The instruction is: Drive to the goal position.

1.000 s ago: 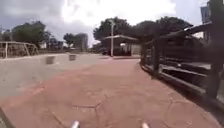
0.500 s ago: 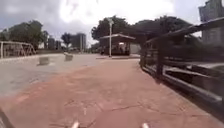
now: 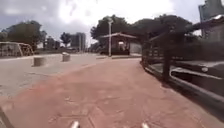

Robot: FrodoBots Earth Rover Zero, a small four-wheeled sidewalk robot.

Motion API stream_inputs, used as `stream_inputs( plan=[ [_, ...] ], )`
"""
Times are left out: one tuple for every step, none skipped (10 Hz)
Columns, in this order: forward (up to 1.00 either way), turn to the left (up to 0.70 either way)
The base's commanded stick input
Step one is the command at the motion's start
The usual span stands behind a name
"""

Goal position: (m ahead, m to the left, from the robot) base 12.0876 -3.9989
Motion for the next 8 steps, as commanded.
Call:
stream_inputs(
  plan=[
    [0.70, -0.14],
    [0.70, 0.00],
    [0.70, 0.00],
    [0.70, 0.00],
    [0.70, 0.00],
    [0.70, 0.00],
    [0.70, 0.00],
    [0.70, 0.00]
  ],
)
